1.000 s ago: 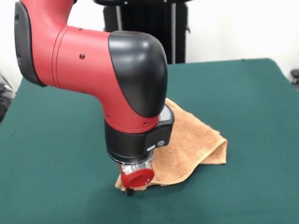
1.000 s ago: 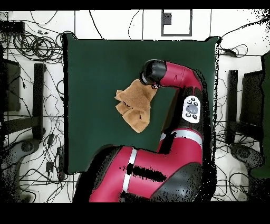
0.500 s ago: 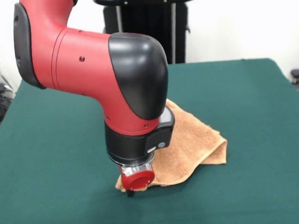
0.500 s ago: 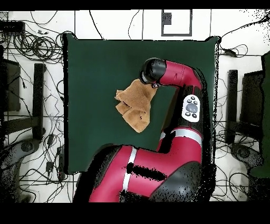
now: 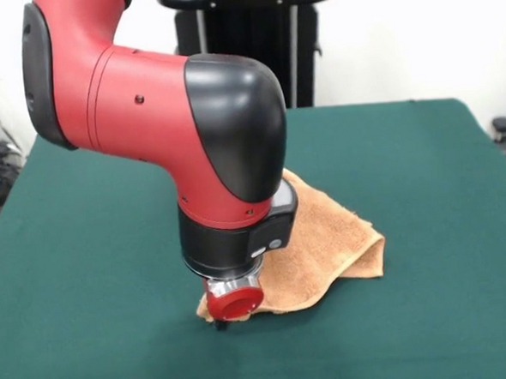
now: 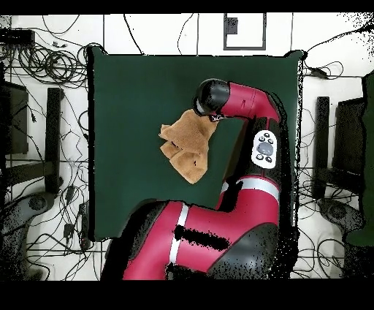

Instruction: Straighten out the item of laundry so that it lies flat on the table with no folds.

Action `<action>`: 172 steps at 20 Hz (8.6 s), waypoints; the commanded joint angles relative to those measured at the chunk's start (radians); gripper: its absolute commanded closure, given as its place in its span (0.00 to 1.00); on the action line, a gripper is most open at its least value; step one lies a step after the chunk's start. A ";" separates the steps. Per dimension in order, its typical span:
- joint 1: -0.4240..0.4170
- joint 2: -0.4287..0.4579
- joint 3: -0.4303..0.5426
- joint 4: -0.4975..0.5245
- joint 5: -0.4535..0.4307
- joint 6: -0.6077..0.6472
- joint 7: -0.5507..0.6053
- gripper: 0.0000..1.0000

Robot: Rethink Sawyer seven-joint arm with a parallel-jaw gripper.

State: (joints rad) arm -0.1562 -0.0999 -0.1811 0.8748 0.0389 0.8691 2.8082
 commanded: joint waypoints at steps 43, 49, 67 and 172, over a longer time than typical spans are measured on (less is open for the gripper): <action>0.388 -0.207 -0.164 -0.271 0.180 0.748 0.481 1.00; 0.372 -0.162 -0.177 -0.422 0.220 0.866 0.508 1.00; 0.302 -0.463 -0.150 0.206 0.130 0.457 0.058 1.00; 0.690 -1.033 -0.397 0.792 0.055 0.543 0.368 1.00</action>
State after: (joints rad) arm 0.5162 -1.1835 -0.5941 1.4182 0.1326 1.5340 3.0282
